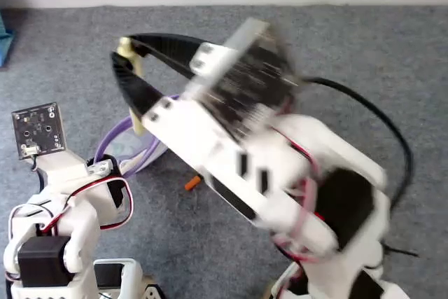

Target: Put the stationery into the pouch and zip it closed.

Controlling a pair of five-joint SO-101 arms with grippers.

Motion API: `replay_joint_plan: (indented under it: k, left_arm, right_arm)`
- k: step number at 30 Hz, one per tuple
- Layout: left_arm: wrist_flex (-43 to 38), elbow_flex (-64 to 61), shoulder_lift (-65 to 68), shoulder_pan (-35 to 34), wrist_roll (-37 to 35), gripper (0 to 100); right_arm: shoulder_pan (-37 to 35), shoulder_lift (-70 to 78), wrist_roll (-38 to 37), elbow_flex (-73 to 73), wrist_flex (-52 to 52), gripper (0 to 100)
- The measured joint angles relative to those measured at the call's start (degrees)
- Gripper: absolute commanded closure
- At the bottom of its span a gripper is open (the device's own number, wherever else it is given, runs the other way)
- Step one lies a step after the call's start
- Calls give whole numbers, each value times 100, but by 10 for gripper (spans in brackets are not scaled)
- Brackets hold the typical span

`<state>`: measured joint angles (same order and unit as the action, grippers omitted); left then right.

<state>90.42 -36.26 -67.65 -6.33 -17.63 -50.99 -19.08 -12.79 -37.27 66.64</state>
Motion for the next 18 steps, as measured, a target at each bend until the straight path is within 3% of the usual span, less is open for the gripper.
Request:
replay_joint_plan:
  k: [10, 16, 18]
  left_arm:
    - [0, 0, 0, 0, 0, 987]
    - [0, 0, 0, 0, 0, 987]
    - [0, 0, 0, 0, 0, 987]
  right_arm:
    - [97, 791, -53, 0, 448, 977]
    - [237, 897, -53, 0, 1160, 753]
    - [237, 897, -53, 0, 1371, 731]
